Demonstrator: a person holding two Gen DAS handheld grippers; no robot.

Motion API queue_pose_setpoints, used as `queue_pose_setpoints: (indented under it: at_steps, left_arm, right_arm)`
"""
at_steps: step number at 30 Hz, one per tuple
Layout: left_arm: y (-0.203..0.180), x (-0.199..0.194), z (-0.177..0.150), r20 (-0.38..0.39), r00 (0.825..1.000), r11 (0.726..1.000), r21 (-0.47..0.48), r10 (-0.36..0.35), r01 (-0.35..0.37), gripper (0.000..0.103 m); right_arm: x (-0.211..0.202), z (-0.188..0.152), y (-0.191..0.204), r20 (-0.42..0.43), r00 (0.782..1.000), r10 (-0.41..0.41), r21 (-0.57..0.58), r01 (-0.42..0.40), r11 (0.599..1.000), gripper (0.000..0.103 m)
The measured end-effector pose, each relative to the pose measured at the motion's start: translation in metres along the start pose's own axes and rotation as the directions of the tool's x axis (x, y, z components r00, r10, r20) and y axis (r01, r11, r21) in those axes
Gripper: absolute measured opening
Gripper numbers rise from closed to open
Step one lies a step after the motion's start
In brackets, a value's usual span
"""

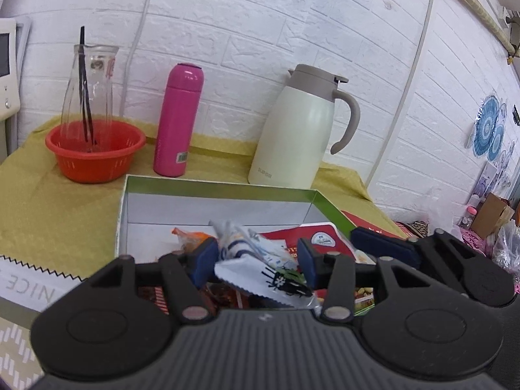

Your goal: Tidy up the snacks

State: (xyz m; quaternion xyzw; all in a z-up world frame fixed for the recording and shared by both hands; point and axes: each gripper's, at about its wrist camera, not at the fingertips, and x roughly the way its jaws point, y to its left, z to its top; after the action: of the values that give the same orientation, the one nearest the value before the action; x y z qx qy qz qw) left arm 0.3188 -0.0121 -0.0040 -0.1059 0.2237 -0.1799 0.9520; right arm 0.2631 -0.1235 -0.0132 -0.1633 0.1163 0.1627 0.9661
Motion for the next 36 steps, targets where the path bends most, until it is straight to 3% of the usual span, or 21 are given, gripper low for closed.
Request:
queue_pose_setpoints:
  at_steps: [5,8,12,16,23,26,33,36]
  left_arm:
    - [0.003,-0.022,0.009,0.053,0.996,0.997,-0.001,0.072,-0.072,0.062]
    - [-0.001,-0.038,0.011,0.069,0.985,0.986,0.033,0.158,-0.161,0.077]
    - [-0.012,-0.058,0.006,0.082,0.965,0.962,0.092,0.249,-0.256,0.08]
    - [-0.022,-0.077,-0.004,0.073,0.968,0.96,0.13,0.241,-0.248,0.08]
    - [-0.051,-0.116,-0.022,0.088,0.967,0.951,0.179,0.239,-0.251,0.08]
    - [-0.063,-0.14,-0.036,0.135,0.95,0.935,0.185,0.281,-0.303,0.084]
    - [-0.078,-0.188,-0.084,0.131,0.934,0.912,0.206,0.332,-0.354,0.085]
    - [-0.085,-0.212,-0.099,0.177,0.925,0.909,0.196,0.337,-0.368,0.085]
  right_arm:
    - [-0.015,-0.002,-0.01,-0.015,0.999,0.049,0.058,-0.048,0.997,0.103]
    - [-0.031,-0.006,-0.013,-0.011,0.998,0.054,0.095,-0.053,0.994,0.103]
    - [-0.057,-0.009,-0.014,0.008,1.0,0.027,0.151,-0.027,0.988,0.103]
    - [-0.083,-0.013,-0.017,0.015,0.998,-0.061,0.249,0.055,0.967,0.103]
    - [-0.129,-0.022,-0.009,0.002,0.985,-0.173,0.319,0.163,0.934,0.103]
    - [-0.145,-0.025,-0.006,-0.031,0.979,-0.204,0.353,0.201,0.914,0.103]
    - [-0.179,-0.031,0.001,-0.094,0.971,-0.221,0.404,0.24,0.883,0.103]
    - [-0.196,-0.034,0.006,-0.087,0.969,-0.233,0.431,0.247,0.868,0.103]
